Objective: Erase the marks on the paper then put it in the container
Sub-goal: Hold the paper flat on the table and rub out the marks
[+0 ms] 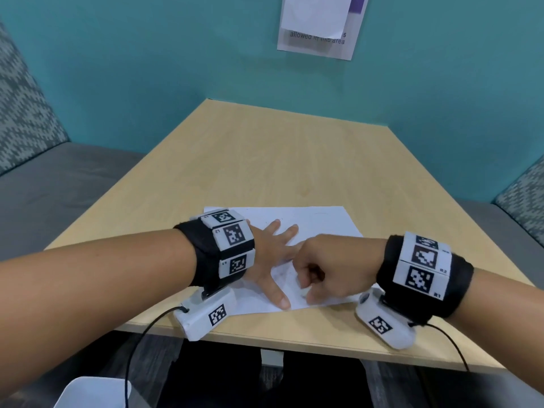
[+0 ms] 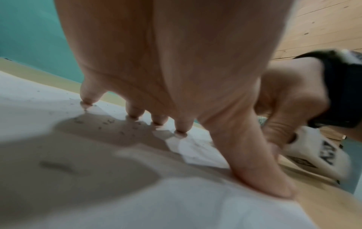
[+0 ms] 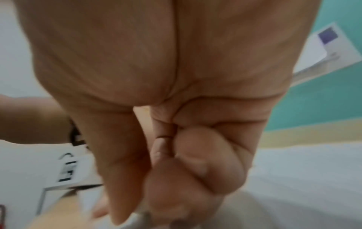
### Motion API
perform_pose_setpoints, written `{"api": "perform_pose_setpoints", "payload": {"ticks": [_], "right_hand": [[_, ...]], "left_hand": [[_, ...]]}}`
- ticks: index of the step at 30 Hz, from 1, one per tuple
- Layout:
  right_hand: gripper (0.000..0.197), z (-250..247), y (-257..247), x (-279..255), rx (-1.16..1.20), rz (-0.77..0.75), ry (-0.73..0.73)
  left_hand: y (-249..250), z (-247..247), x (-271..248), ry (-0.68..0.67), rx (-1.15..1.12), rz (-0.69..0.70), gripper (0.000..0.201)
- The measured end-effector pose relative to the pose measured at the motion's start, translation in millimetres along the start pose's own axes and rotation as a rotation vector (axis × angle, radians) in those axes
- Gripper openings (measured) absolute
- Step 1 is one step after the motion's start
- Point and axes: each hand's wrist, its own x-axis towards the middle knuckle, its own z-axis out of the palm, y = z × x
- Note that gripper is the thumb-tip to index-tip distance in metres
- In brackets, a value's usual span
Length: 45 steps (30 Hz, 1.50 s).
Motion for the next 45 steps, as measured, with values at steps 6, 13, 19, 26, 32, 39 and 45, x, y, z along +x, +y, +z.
{"api": "perform_pose_setpoints", "payload": {"ticks": [6,13,19,26,32,39,45], "right_hand": [[0.014,-17.7,26.1,8.5,-0.018,0.128,0.099],[0.012,-9.4,15.9,9.8,-0.013,0.037,0.042],[0.014,-5.0,14.6,8.2,0.018,0.037,0.015],[0.014,-13.9,25.4,10.0,0.008,0.093,0.073],[0.013,-10.0,17.5,4.1,0.011,0.049,0.015],[0.012,-0.3,7.8,0.5,0.042,0.004,-0.032],[0.015,-16.0,31.3,5.3,0.02,0.141,0.08]], "left_hand": [[-0.4,2.2,4.0,-0.002,0.045,-0.024,0.115],[-3.6,2.2,3.3,-0.01,0.013,-0.007,0.11],[-2.7,2.2,2.6,-0.018,0.015,-0.003,0.11],[-0.6,0.6,2.4,-0.031,0.026,-0.021,0.114],[-3.4,3.0,4.3,-0.022,0.023,-0.013,0.116],[-5.2,3.5,3.3,-0.005,0.007,0.004,0.115],[-2.9,2.9,6.7,-0.017,0.07,-0.036,0.119]]}}
